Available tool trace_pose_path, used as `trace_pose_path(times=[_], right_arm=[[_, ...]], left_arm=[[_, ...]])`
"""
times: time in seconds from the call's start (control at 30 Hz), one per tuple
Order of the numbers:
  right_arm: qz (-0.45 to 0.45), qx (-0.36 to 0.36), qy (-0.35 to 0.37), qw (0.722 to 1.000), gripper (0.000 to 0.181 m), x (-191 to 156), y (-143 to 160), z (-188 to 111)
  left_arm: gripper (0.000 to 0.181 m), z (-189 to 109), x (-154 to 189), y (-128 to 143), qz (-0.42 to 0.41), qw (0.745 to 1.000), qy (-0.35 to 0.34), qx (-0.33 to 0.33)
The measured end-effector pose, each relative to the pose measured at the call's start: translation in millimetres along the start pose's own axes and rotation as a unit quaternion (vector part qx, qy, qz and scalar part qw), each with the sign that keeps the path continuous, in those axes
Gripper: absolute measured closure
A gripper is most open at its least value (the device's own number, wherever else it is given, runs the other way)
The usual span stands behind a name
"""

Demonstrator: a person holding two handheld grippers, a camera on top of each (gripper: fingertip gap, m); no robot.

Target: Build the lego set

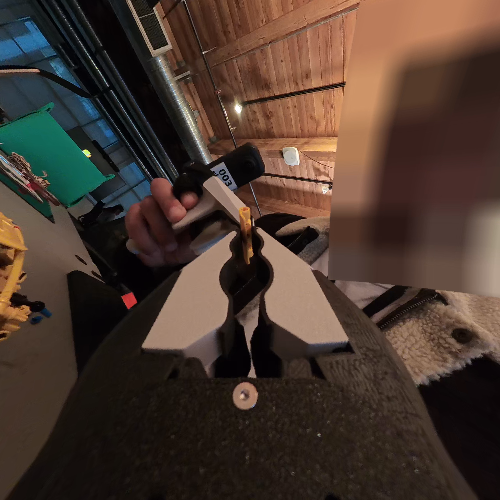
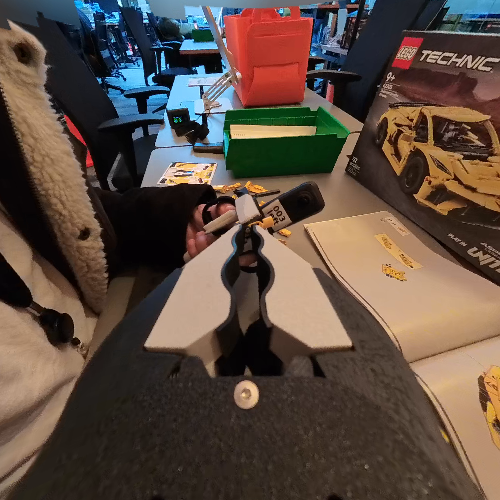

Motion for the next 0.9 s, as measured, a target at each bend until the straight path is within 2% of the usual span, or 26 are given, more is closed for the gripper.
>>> trace_pose_path(times=[0.1,0.17,0.23,0.47,0.63,0.9], right_arm=[[-0.001,-0.008,0.013,1.000,0.177,2.7,2.6,-1.3],[-0.012,0.014,0.020,1.000,0.174,0.8,-1.8,-4.8],[-0.015,0.004,0.034,0.999,0.176,3.2,-0.2,-9.9],[0.001,-0.036,-0.001,0.999,0.159,-1.5,9.8,-10.3],[-0.021,-0.055,0.004,0.998,0.176,-2.3,13.4,-7.3],[-0.023,-0.057,0.009,0.998,0.177,-2.0,12.1,-10.0]], left_arm=[[0.175,-0.5,-4.6,-0.7,0.014,1.000,-0.025,-0.002],[0.175,-0.8,-10.6,1.0,0.016,0.999,-0.046,-0.009],[0.175,-1.9,-10.1,0.4,0.012,0.999,-0.043,-0.008],[0.175,0.1,-9.5,3.6,0.015,0.999,-0.043,-0.018],[0.175,1.4,-10.5,5.5,0.016,0.998,-0.047,-0.025],[0.175,1.2,-13.3,6.0,0.017,0.998,-0.057,-0.028]])
Point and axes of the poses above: each gripper's, where its closed fingertips meet, z out along the fingers, y out of its underside, x = y × z across the jaws, the point moved 2 cm from there along -z, back along the fingers, and after that the axes turned 15 degrees about -y, right-handed, at the moved point
